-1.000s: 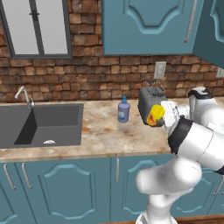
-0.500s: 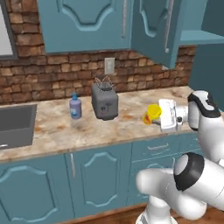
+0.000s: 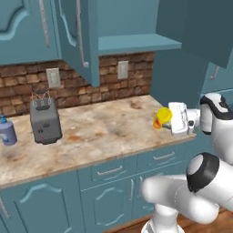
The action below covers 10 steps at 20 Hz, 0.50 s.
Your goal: Move the cup from next to the sink to the open cabinet. Then, move the bowl with the bell pepper to the fridge to clear the area for faucet cleaning.
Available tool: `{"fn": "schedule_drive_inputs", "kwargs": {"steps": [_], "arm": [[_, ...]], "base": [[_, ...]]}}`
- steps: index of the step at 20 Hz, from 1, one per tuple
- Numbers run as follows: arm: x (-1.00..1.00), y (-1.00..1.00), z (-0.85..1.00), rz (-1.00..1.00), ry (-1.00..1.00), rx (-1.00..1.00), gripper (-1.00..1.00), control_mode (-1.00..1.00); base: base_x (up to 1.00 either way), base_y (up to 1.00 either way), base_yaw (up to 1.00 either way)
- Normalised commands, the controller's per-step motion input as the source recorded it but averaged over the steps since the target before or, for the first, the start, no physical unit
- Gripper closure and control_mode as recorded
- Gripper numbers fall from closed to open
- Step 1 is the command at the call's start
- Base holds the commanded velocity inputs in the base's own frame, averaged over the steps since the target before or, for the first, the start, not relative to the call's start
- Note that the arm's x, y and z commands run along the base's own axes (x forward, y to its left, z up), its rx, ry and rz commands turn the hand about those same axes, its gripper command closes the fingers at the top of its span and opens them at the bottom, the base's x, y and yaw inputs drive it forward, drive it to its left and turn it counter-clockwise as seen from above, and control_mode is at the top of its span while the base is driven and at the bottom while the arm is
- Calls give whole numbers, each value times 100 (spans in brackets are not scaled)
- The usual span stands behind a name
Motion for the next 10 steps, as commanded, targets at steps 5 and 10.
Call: {"fn": "schedule_drive_inputs", "kwargs": {"steps": [5, 10], "arm": [[0, 0, 0, 0, 0, 0, 100, 100], [0, 0, 0, 0, 0, 0, 100, 100]], "base": [[49, 9, -1], [50, 56, 1]]}}
